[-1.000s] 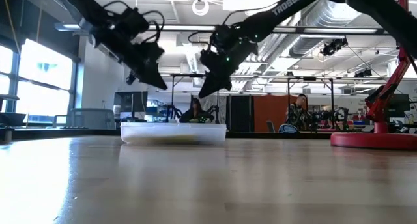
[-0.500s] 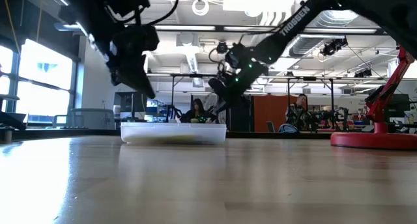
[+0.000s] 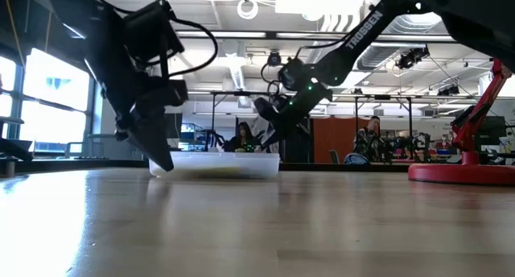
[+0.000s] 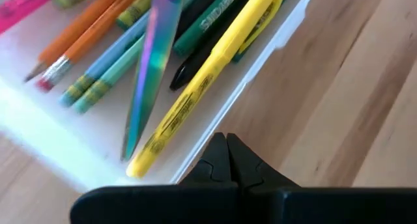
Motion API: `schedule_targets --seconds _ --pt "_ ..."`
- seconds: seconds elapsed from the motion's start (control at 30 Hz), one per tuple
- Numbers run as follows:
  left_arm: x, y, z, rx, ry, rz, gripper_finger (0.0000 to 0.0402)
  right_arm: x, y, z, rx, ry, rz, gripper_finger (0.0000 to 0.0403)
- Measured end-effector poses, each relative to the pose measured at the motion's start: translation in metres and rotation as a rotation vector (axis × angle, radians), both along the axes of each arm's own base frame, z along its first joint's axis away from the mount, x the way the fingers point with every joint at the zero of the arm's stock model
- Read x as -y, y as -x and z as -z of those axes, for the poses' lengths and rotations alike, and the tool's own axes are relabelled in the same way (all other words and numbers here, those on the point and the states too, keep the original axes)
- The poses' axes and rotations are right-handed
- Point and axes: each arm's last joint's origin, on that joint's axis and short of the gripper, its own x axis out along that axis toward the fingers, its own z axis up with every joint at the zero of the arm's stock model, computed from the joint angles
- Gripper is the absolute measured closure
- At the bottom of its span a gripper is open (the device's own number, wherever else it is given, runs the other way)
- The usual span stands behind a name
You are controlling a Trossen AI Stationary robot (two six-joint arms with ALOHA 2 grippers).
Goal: Pick & place school supplies into a supply box
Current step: Close the pencil box
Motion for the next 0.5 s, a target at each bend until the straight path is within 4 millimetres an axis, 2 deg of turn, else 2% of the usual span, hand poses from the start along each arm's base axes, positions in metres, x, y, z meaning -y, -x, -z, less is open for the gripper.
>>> schedule_targets --seconds 0.2,0.37,0.5 --pt "0.0 -0.008 0.009 0.018 -0.014 -0.001 0.0392 0.0 0.002 0.006 -0.038 -0.03 0.091 0.0403" --pt "-0.005 -0.008 0.009 0.019 -0.054 -0.032 0.0392 -0.006 0.003 0.012 -0.095 -0.078 0.082 0.0403" --pt "-0.013 -0.009 0.009 0.026 -0.048 -0.06 0.0392 -0.01 -0.002 0.025 -0.12 -0.109 0.059 0.0403"
